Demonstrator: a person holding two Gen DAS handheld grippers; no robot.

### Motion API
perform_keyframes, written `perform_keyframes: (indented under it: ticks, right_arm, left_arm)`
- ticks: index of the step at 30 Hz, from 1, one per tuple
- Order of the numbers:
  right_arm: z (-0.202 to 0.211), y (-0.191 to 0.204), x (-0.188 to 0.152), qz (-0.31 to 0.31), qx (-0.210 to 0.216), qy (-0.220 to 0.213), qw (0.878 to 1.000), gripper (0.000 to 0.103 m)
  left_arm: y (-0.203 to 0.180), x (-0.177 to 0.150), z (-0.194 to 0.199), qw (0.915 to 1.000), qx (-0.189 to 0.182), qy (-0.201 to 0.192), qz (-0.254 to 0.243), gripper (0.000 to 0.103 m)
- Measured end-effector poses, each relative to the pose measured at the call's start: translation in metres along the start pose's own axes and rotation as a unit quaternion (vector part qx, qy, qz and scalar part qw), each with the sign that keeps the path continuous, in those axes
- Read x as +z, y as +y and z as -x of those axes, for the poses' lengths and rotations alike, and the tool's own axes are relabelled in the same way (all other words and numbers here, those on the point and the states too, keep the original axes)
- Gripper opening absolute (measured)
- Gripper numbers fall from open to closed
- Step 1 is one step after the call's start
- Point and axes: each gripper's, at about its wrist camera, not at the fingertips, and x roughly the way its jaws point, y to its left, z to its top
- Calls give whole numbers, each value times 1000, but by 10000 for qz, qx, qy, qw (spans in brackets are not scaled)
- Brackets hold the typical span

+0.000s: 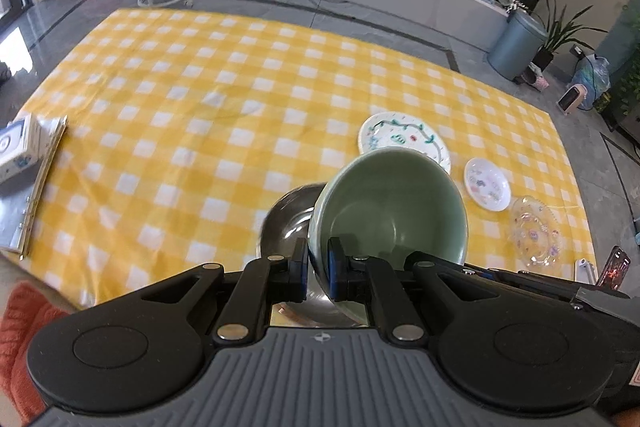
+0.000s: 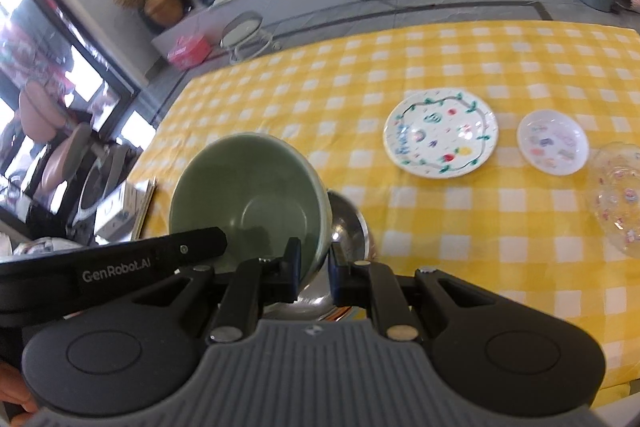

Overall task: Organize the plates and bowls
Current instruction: 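Carry the green bowl with the left gripper over the black bowl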

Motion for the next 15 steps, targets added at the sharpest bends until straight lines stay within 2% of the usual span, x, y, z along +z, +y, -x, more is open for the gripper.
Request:
perform_keyframes:
  ticks: [10,15]
  right_arm:
    - [-30,11,0,201,-55,605,9979,12]
    - [-32,7,3,327,-321,642,9969,11]
  left_arm:
    - [26,-5,-22,9984,-66,516,224,10]
    - [22,-1,-37,9968,-232,747,152,11]
